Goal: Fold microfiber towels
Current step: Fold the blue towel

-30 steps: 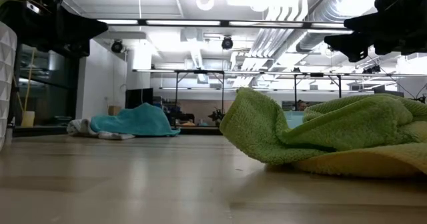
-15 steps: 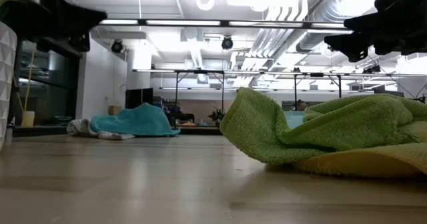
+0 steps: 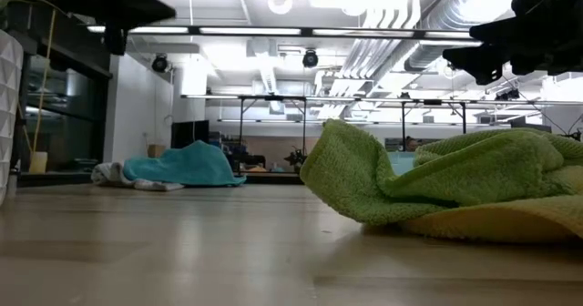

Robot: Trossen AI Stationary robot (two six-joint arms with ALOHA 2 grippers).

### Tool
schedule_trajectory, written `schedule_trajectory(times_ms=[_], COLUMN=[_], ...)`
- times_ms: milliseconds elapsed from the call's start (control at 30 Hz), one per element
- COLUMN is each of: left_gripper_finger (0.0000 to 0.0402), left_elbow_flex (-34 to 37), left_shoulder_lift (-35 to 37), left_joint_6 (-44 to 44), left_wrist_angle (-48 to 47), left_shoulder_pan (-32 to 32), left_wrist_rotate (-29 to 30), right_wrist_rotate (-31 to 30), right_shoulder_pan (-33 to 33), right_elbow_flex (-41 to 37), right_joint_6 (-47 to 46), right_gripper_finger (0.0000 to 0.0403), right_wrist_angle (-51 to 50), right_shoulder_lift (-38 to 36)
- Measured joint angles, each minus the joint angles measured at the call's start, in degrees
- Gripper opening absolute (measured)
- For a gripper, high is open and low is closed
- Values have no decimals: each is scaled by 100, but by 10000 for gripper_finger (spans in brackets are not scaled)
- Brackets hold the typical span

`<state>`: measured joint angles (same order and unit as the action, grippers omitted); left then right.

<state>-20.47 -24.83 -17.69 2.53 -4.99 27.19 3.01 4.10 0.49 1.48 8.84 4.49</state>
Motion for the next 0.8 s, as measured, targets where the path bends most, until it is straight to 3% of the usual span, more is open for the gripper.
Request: schedule_trajectory(times_ms=[133, 333, 600, 800], left_gripper_finger=[18, 92, 203, 231], left_elbow_flex=[-1176, -2252, -2317, -2317], left_shoulder_lift=[-1042, -2225, -3737, -4732], left_joint_6=[-936, -1691, -1573, -1061], left_wrist_angle=[-1870, -4155, -4858, -4848], left_shoulder_pan=[-275, -1308, -3559, -4702], left_wrist_rotate=[336, -279, -2238, -3176], right_wrist_rotate=[0, 0, 2, 0], right_shoulder_pan=[-2, -2, -2, -2], right_elbow_flex=[0, -2, 0, 0], right_joint_6=[0, 0, 0, 0], right_gripper_finger=[334, 334, 334, 334], right_wrist_angle=[-2, -4, -24, -24], right_shoulder_lift=[0, 0, 0, 0])
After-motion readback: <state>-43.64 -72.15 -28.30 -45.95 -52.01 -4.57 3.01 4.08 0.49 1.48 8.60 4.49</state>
